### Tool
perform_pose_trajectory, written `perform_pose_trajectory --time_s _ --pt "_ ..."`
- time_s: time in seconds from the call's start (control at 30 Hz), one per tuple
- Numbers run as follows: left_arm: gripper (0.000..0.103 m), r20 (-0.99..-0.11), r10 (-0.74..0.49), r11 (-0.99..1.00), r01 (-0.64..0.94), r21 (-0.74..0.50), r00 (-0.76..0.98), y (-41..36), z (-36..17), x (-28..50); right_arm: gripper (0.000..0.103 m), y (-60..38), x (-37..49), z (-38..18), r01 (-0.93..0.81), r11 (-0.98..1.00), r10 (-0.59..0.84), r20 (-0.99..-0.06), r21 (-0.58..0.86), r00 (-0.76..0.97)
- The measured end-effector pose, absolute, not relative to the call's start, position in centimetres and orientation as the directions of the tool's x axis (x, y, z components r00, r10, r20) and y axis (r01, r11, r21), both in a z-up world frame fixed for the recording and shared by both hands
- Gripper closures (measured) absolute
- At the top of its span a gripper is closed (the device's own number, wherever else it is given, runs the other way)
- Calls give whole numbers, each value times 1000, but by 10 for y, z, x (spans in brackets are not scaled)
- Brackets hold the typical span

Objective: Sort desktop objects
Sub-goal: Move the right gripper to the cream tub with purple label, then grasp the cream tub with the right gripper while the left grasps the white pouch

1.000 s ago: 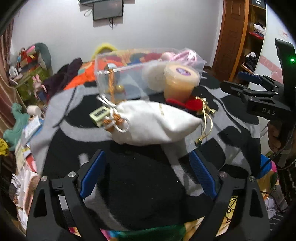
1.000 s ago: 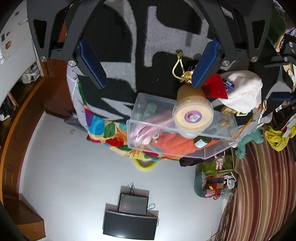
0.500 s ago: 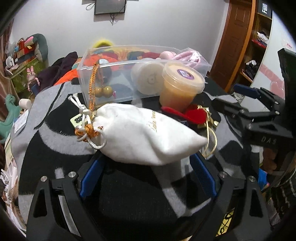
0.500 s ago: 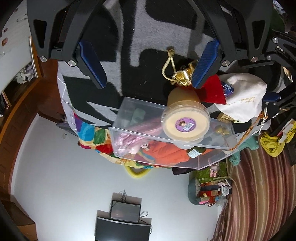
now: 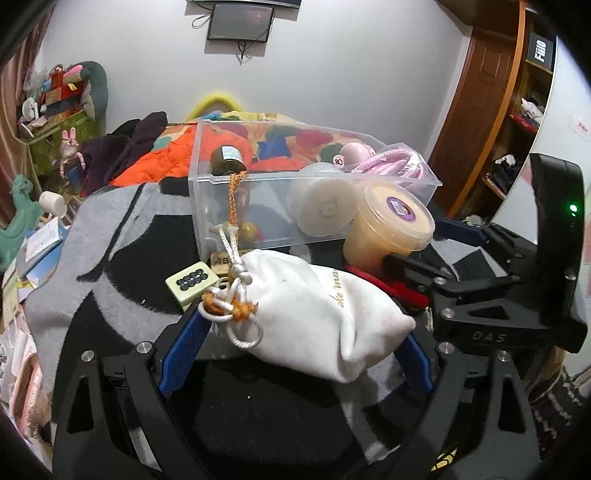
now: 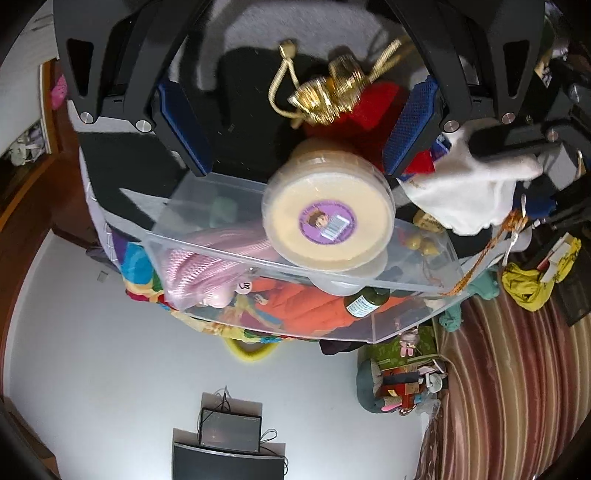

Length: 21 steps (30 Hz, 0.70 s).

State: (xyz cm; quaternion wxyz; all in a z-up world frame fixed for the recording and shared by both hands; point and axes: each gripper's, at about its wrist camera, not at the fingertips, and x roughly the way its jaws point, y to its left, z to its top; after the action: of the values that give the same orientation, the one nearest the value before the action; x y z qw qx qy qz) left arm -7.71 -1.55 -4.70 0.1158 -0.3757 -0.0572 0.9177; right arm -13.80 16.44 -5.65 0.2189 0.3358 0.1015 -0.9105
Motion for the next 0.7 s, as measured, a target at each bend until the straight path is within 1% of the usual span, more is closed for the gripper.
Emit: perform_pose_trajectory --time_s 0.2,0.33,0.4,0.43,0.47,0.5,0.53,0.6,0.63,0.7 --pt "10 -684 279 -960 -197 -198 -674 -8 -58 -78 11 159 -149 -59 451 -892 -342 -655 2 -674" --pt "9 -689 270 -963 -192 -191 -672 -6 -65 -79 13 159 -153 -59 450 -893 -360 -646 27 -674" --pt "9 -701 260 -966 -170 -197 -665 -6 -68 -83 17 155 -151 -58 461 -887 -367 -637 20 -678" --pt "10 -701 257 -966 -160 -202 -666 -7 -69 -84 24 154 -149 -58 471 -882 -374 -633 18 -677" --pt "15 -697 254 -967 -153 -205 -670 -7 -69 -85 31 154 -148 -58 480 -877 -382 -630 17 -676" --pt "23 -691 244 -969 -145 -200 -680 -7 -69 -84 34 152 -145 -58 490 -872 -388 -626 12 -676" --pt "27 -688 232 -972 -138 -190 -688 -6 -68 -84 38 150 -143 -58 492 -871 -387 -623 4 -680" --pt "36 -678 224 -974 -132 -184 -700 -7 -67 -81 39 146 -139 -58 485 -874 -370 -615 -24 -697" --pt "39 -675 227 -973 -133 -189 -702 -8 -67 -81 39 144 -137 -58 483 -875 -363 -611 -38 -704" --pt "47 -666 225 -973 -133 -187 -711 -9 -64 -78 39 143 -134 -57 479 -876 -354 -606 -52 -712"
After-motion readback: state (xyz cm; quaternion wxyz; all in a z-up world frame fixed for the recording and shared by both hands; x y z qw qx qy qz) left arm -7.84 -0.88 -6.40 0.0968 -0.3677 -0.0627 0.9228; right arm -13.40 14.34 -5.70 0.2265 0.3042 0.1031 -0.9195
